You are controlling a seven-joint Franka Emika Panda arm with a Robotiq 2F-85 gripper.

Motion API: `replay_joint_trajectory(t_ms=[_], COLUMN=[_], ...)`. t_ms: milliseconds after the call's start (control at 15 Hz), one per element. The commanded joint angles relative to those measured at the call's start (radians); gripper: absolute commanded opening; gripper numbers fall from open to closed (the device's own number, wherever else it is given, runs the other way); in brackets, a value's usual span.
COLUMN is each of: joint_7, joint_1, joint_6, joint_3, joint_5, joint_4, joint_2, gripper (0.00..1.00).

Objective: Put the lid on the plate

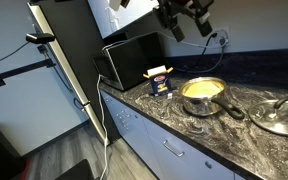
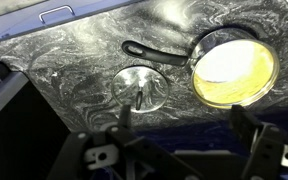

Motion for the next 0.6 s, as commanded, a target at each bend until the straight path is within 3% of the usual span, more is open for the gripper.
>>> replay_joint_trajectory(t_ms=[0,533], joint_7=[0.030,0.051], joint_1=[-0.012,-0.014], joint_6=[0.037,0.144], joint_3=[-0.028,-0.076], joint_5=[0.029,0.050], joint_4=[0.135,0.395], joint_2=[0.177,0.533], gripper=[1.00,1.00])
